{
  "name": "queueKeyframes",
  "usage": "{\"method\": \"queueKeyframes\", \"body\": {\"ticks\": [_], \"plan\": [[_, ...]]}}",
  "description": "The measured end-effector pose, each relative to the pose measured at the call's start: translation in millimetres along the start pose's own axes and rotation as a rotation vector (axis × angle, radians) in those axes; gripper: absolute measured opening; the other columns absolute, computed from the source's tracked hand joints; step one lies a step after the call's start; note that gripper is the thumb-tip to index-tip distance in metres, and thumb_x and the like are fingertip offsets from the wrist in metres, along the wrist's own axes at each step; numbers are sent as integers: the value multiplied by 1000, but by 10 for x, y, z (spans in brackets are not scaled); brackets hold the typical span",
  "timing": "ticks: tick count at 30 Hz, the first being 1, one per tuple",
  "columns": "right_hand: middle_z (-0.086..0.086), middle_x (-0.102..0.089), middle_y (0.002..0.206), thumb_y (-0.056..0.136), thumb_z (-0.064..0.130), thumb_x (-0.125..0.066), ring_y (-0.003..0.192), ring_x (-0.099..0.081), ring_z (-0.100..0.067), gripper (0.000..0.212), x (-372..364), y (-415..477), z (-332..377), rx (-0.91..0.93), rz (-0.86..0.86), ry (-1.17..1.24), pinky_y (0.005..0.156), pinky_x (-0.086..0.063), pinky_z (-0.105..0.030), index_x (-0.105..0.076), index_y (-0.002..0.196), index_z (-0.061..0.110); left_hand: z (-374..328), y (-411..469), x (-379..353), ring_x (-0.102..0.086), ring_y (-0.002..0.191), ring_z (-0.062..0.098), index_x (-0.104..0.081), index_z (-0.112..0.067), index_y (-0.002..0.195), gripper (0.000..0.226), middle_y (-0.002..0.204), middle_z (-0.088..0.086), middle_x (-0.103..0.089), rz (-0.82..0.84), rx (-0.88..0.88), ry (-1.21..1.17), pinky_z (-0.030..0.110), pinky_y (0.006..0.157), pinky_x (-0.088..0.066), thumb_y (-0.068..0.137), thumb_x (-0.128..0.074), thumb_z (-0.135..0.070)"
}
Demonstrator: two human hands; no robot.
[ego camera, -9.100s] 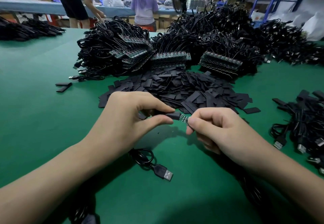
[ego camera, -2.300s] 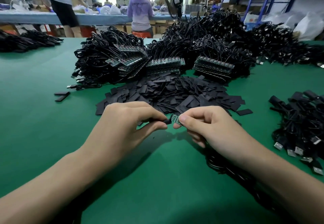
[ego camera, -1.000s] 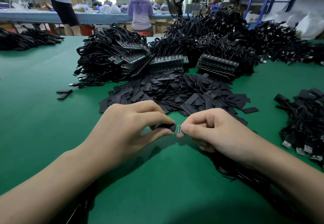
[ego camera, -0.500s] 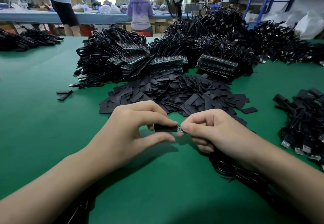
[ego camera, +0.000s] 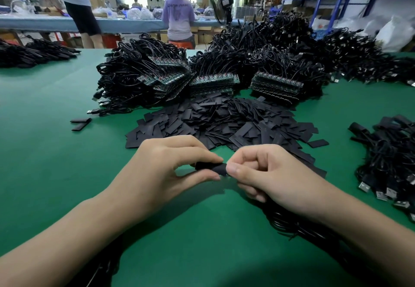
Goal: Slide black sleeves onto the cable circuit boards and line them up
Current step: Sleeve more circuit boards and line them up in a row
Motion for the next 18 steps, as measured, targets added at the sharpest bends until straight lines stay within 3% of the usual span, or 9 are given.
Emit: {"method": "queueKeyframes", "body": {"ticks": [3,7,12,18], "plan": [[-1,-63,61,98,31,-64,50,-53,-12,15,-24,-4,1,2,2,-1,54,-44,-22,-57,103,18,-14,0,-37,-67,79,0,-81,-19,100,19,92,-10,-73,46,4,-29,21,74,-55,84,-83,-29],[-6,-69,68,93,34,-67,57,-64,-18,27,-9,-8,43,-2,-6,45,59,-53,-28,-57,107,13,9,2,-22,-67,78,1,-81,-19,101,19,90,-10,-73,47,34,-62,19,74,-53,85,-81,-29],[-12,-74,76,96,21,-68,68,-72,-25,14,89,-22,67,-15,-50,12,70,-58,-28,-68,94,7,61,3,81,-69,78,3,-82,-16,97,20,88,-8,-75,-68,90,-64,17,76,-53,82,-81,-28],[-6,-67,65,100,20,-65,61,-65,-19,18,68,-37,64,-31,-5,3,63,-53,-24,-73,85,13,49,-20,69,-70,79,5,-82,-17,99,21,91,-8,-76,-31,72,-51,26,75,-57,84,-80,-31]]}}
Point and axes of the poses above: each hand's wrist, its own y-axis towards the middle knuckle, its own x-axis out of the back of the hand, z = x × y, the point moved 6 cm from there along y, towards the middle knuckle
